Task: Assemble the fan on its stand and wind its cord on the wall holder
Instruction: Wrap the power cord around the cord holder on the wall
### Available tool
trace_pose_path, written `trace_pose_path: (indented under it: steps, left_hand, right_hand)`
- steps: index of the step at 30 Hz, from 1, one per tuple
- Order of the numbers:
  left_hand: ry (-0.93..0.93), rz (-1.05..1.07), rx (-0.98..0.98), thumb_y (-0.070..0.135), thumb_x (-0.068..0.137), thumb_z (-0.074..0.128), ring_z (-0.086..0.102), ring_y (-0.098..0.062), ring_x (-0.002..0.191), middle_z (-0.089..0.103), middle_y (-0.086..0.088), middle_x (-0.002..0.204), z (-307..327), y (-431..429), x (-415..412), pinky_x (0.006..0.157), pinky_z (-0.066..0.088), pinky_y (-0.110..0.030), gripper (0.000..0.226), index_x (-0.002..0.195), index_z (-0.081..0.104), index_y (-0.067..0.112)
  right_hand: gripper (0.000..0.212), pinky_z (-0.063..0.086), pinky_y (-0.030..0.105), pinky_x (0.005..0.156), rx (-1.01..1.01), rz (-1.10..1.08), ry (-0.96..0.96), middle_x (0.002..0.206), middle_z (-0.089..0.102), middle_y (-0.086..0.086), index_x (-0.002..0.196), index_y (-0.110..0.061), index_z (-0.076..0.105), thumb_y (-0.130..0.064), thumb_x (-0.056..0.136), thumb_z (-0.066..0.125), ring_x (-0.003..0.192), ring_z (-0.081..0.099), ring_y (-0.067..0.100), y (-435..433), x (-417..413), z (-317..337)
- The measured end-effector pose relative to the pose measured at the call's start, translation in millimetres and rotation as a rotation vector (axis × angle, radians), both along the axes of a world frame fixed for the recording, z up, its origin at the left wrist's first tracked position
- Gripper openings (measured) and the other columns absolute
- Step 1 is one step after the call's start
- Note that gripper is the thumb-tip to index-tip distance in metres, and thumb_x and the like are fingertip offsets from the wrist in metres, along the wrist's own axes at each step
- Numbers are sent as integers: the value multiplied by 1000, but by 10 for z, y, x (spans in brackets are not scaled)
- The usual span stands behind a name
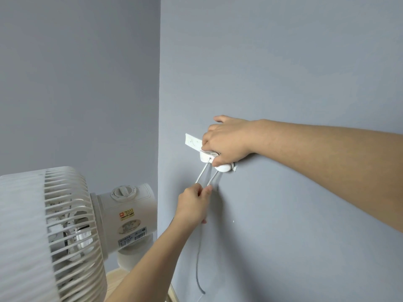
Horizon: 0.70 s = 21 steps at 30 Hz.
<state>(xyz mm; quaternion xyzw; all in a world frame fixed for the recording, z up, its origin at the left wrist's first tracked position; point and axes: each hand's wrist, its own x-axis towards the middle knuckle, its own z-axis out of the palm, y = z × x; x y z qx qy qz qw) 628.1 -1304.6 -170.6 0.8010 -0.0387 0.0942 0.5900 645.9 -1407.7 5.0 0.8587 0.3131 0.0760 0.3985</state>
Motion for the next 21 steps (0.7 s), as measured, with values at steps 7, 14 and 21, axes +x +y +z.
trace_pose_path:
  steps: [7, 14, 21]
  left_hand:
    - [-59, 183, -50, 18, 95, 46, 40, -16, 54, 48, 1, 61, 92, 145, 203, 48, 32, -26, 22, 80, 60, 11]
    - [103, 197, -299, 31, 92, 57, 38, -15, 54, 43, 1, 61, 277, 139, 424, 50, 30, -26, 30, 68, 48, 17]
    - [201, 98, -558, 24, 91, 61, 36, -13, 57, 45, 0, 65, 493, 95, 536, 55, 32, -24, 19, 75, 55, 15]
  right_hand:
    - [33, 11, 49, 118, 21, -27, 43, 129, 55, -9, 114, -26, 63, -45, 92, 47, 124, 43, 17, 1, 43, 4]
    - [30, 9, 50, 118, 43, -13, 57, 129, 56, -9, 115, -31, 63, -43, 92, 49, 125, 44, 17, -13, 37, 19]
    - [31, 9, 49, 117, 54, -5, 61, 126, 59, -7, 121, -38, 60, -41, 93, 47, 123, 45, 17, -2, 9, 22]
